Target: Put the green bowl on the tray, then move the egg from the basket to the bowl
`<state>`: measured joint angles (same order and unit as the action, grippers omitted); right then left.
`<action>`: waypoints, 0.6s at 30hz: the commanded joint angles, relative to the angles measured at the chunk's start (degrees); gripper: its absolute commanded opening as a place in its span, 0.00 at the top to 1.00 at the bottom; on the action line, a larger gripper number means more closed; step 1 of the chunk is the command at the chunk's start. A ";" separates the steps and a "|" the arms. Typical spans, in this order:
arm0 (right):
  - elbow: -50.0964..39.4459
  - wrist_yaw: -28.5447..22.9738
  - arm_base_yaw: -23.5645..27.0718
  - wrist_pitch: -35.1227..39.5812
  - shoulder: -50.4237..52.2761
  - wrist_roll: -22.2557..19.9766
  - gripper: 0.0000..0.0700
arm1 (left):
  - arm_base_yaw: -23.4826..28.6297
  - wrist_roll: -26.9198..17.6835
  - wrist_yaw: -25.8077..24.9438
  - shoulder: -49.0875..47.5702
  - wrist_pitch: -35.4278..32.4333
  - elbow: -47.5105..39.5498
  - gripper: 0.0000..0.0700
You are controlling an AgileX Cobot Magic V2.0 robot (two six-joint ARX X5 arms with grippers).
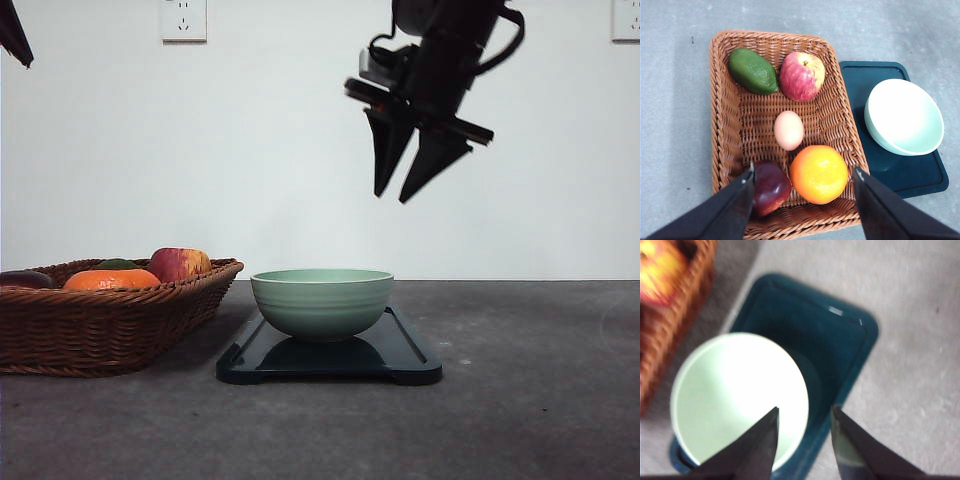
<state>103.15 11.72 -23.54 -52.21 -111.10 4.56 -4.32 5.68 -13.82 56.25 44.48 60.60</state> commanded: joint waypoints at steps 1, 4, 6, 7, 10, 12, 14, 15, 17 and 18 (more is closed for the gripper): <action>-3.04 -0.08 -0.22 3.21 1.53 -2.15 0.72 | -0.09 -0.49 -0.17 0.35 -0.30 1.38 0.45; -10.70 0.33 -0.32 8.74 6.51 -3.52 0.72 | -0.09 -0.50 -0.17 0.35 0.35 1.38 0.45; -16.32 0.45 -0.29 12.22 10.26 -3.53 0.72 | -0.11 -0.26 -0.19 0.35 0.44 1.38 0.45; -18.96 0.47 -0.25 13.66 12.09 -3.55 0.72 | -0.11 -0.08 -0.20 0.35 0.31 1.38 0.45; -26.78 0.49 -0.25 17.45 17.73 -4.22 0.72 | -0.12 -0.10 -0.20 0.35 0.07 1.38 0.45; -32.06 0.51 -0.25 19.54 21.92 -4.65 0.72 | -0.21 -0.09 -0.20 0.35 0.02 1.38 0.45; -37.16 0.52 -0.25 21.39 26.14 -4.98 0.72 | -0.22 -0.04 -0.20 0.38 -0.10 1.38 0.45; -39.60 0.63 -0.25 22.32 28.27 -5.03 0.72 | -0.26 -0.02 -0.20 0.44 -0.15 1.38 0.45; -44.40 1.06 -0.25 24.07 32.75 -5.09 0.72 | -0.48 -0.01 -0.20 0.67 -0.17 1.38 0.45; -46.64 1.30 -0.25 24.90 35.00 -5.21 0.72 | -0.70 -0.01 -0.20 0.85 -0.15 1.38 0.45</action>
<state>57.40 12.60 -23.53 -28.60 -77.63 0.15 -4.69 5.58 -13.80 56.34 44.84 60.60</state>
